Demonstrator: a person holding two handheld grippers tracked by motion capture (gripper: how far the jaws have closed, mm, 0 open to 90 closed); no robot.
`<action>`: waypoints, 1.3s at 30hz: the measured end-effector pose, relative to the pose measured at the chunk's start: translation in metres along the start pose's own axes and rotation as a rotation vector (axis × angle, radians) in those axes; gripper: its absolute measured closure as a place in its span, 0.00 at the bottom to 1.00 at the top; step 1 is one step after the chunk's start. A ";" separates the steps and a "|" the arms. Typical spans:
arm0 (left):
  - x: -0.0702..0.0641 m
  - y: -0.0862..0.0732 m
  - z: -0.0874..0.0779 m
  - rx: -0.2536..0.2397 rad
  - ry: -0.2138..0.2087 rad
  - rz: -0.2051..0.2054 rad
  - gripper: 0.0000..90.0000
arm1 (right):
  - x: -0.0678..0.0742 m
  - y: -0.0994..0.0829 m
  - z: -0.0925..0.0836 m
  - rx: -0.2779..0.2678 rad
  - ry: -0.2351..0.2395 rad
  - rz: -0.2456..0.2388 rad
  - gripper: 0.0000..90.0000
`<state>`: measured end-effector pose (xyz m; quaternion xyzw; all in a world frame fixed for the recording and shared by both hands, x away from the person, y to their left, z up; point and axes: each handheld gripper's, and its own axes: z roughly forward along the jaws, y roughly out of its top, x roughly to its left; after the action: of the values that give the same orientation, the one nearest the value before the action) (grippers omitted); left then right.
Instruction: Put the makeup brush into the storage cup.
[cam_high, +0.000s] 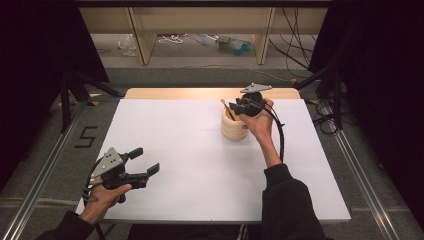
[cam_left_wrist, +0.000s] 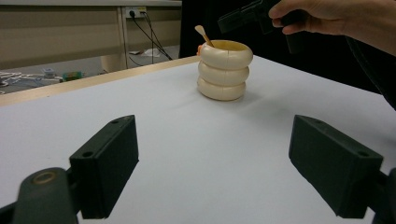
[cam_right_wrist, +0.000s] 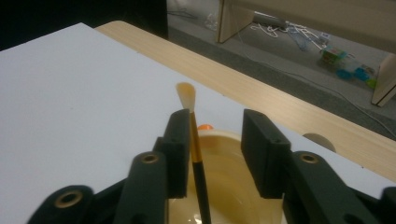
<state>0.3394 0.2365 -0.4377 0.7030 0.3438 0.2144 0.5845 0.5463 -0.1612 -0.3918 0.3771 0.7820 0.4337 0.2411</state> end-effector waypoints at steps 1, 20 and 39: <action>0.000 0.000 0.000 0.000 0.000 0.002 0.17 | 0.000 0.000 0.000 -0.009 -0.008 -0.007 0.63; 0.000 0.000 0.000 -0.001 0.001 -0.003 0.17 | 0.008 0.008 -0.045 -0.098 -0.031 0.036 0.30; 0.001 0.001 -0.001 -0.003 0.003 0.005 0.17 | 0.015 -0.008 -0.085 -0.158 -0.041 0.030 0.22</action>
<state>0.3397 0.2376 -0.4367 0.7027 0.3425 0.2176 0.5845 0.4745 -0.1936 -0.3564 0.3775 0.7345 0.4898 0.2795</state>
